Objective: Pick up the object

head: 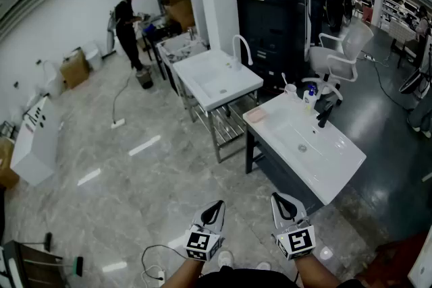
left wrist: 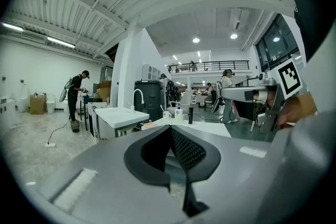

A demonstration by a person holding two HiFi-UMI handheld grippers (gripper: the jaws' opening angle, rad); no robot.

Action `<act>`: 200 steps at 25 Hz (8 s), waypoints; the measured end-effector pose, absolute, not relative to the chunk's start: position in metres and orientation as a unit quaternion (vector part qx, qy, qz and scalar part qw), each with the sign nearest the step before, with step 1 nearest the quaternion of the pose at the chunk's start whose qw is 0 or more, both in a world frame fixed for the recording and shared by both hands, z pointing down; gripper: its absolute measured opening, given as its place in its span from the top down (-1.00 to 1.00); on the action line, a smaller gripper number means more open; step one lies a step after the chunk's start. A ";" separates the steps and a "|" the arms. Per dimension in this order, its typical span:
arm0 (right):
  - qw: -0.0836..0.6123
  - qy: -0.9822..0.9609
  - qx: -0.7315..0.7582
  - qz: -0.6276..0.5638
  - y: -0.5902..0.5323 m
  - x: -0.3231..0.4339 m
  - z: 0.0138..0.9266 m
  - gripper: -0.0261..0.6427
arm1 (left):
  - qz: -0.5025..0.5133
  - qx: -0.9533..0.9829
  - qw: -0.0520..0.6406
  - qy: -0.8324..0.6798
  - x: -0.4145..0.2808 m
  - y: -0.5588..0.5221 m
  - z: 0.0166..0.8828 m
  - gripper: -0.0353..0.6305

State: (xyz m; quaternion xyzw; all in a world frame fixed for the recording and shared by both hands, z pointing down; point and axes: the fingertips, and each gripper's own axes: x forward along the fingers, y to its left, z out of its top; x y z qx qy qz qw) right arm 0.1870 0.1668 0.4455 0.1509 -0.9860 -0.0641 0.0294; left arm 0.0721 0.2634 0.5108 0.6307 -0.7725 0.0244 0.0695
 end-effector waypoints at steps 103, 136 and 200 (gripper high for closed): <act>0.094 -0.963 0.250 0.018 -0.202 -0.107 0.505 0.91 | 0.105 0.756 0.108 -0.637 -0.213 -0.147 0.541 0.84; 0.085 -0.912 0.397 0.063 -0.243 -0.052 0.500 0.89 | 0.129 0.833 0.124 -0.523 -0.186 -0.240 0.573 0.73; 0.136 -0.894 0.420 0.079 -0.252 -0.006 0.557 0.89 | 0.267 0.796 0.167 -0.517 -0.160 -0.267 0.645 -0.50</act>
